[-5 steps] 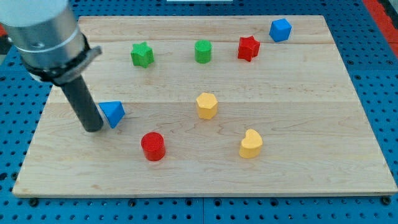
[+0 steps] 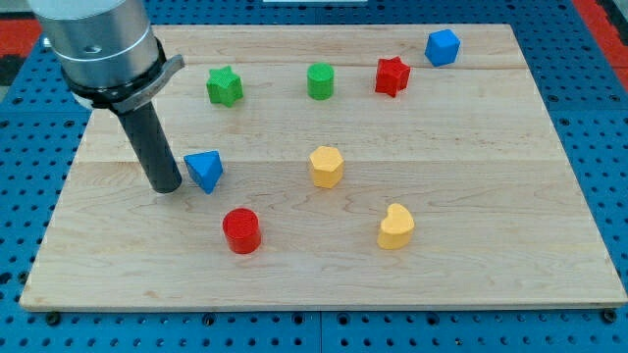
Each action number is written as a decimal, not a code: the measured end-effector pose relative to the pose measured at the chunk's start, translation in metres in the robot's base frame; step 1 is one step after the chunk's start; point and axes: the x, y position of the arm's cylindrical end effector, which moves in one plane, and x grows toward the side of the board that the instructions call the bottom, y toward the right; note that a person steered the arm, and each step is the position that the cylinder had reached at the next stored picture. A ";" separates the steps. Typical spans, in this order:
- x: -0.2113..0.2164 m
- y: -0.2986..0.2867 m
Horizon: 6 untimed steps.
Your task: Keep blue triangle in between green circle and yellow hexagon
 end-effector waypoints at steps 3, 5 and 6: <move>-0.019 0.009; -0.011 0.104; -0.049 0.155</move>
